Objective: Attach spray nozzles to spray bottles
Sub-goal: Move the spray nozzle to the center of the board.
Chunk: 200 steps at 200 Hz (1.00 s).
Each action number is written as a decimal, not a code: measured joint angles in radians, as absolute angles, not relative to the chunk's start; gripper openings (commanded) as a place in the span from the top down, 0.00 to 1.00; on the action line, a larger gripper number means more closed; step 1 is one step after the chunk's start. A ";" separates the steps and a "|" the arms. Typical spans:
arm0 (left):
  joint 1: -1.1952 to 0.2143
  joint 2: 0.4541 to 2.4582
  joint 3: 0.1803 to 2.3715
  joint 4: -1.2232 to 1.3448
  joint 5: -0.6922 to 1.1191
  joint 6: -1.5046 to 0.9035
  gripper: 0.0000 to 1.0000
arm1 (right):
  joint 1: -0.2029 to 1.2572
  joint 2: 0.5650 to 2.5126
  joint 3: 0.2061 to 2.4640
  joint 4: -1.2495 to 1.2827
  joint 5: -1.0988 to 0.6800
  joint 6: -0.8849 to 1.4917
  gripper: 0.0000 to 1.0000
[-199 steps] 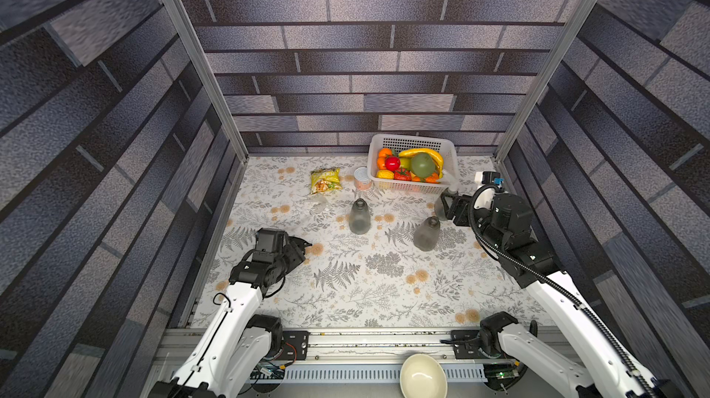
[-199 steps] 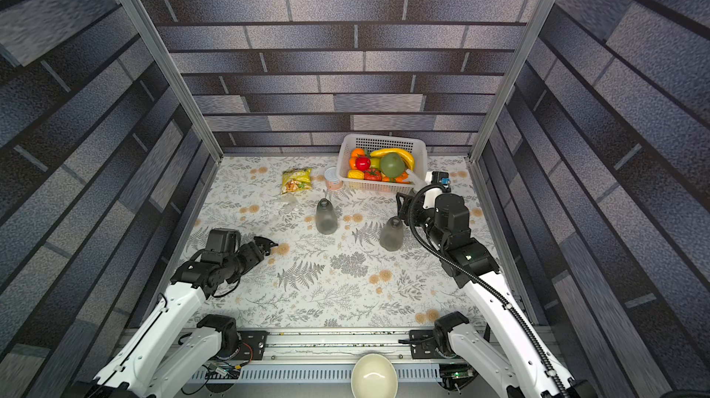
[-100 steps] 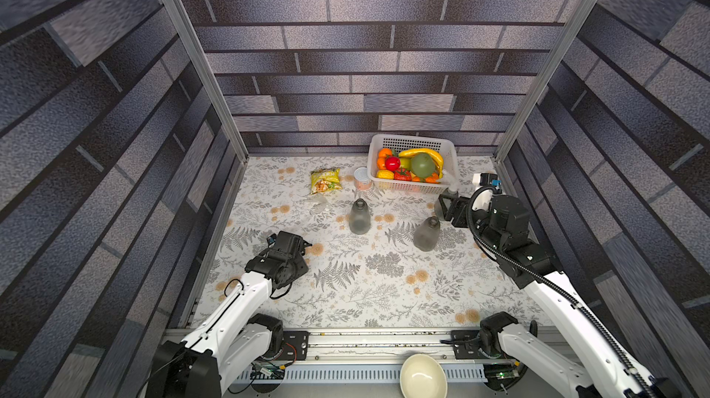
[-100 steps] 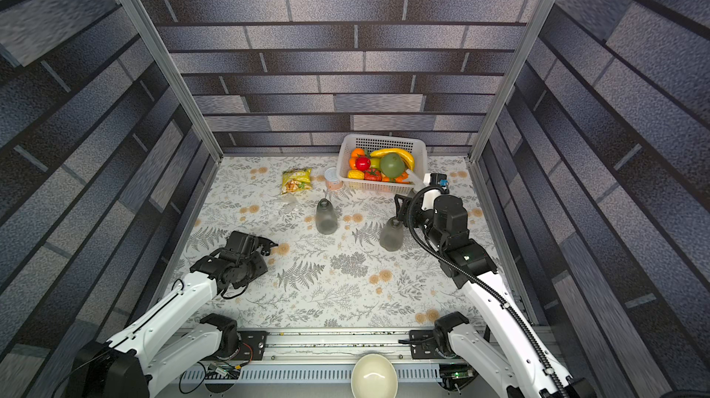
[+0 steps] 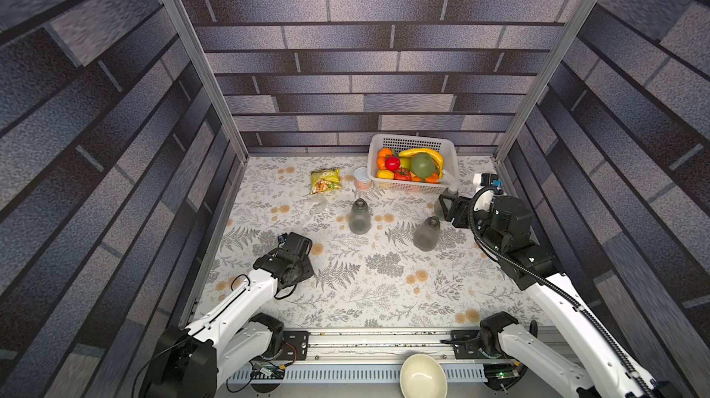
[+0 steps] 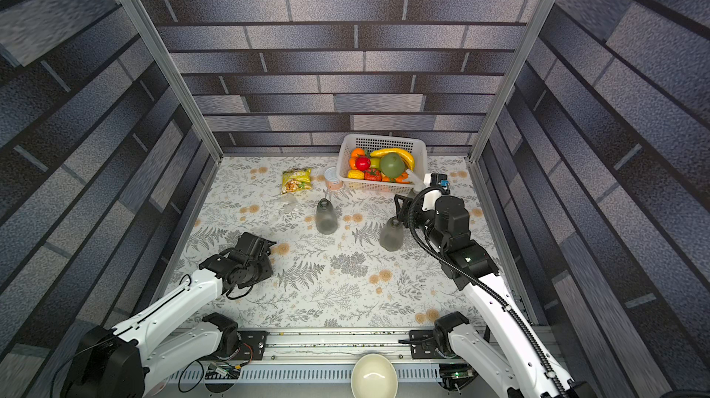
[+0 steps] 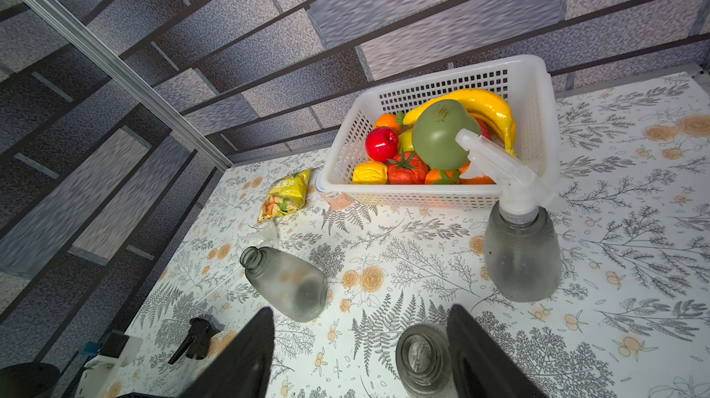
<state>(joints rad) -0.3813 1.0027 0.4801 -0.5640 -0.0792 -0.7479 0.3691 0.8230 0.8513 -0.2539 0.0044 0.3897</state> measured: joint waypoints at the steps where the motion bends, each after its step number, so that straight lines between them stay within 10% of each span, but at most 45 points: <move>1: -0.382 1.003 0.480 -0.564 -0.077 -0.745 0.91 | 0.369 0.822 0.851 -0.254 0.004 0.390 0.29; 138: -0.800 1.165 0.575 -0.522 -0.136 -0.873 0.91 | 0.369 0.823 0.853 -0.297 0.001 0.413 0.28; 174: -0.818 1.257 0.658 -0.483 -0.137 -0.898 0.72 | 0.369 0.888 0.911 -0.399 -0.027 0.415 0.26; 200: -0.819 1.258 0.689 -0.479 -0.147 -0.907 0.36 | 0.369 0.896 0.960 -0.494 -0.039 0.406 0.22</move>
<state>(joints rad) -0.8192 1.2579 0.6888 -0.4786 -0.1467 -0.9073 0.3691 0.8963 0.9600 -0.4938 -0.0391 0.4061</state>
